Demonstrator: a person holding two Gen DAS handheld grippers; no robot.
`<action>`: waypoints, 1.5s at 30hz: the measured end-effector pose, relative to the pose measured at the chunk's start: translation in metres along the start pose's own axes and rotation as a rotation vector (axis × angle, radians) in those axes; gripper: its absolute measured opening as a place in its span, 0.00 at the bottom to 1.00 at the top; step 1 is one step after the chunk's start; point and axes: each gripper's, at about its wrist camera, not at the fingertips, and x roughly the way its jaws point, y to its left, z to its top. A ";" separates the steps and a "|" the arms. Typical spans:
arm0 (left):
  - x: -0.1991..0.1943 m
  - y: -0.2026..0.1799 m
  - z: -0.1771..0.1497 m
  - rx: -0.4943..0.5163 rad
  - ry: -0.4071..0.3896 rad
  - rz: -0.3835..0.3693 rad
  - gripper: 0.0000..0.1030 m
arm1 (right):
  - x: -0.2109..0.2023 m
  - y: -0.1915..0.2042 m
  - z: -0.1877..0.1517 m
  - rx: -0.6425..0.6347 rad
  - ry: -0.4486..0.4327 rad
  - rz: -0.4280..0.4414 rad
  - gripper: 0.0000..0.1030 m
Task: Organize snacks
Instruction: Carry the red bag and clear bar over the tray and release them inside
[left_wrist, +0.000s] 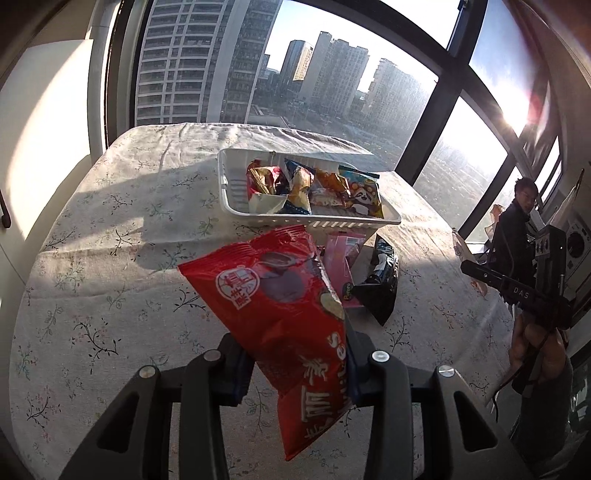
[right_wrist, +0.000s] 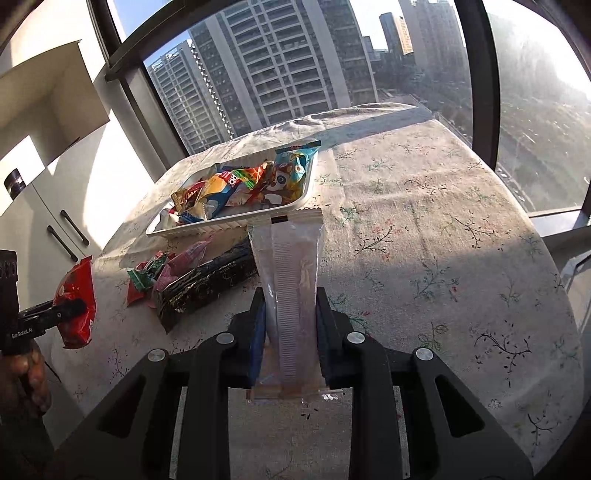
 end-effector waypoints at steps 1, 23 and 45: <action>0.001 0.002 0.009 0.005 -0.006 0.006 0.40 | 0.000 -0.002 0.007 0.002 -0.007 0.000 0.21; 0.128 0.000 0.163 0.123 0.100 0.079 0.40 | 0.144 0.111 0.161 -0.198 0.012 0.098 0.22; 0.201 -0.007 0.166 0.178 0.170 0.141 0.44 | 0.229 0.075 0.151 -0.140 0.059 0.009 0.27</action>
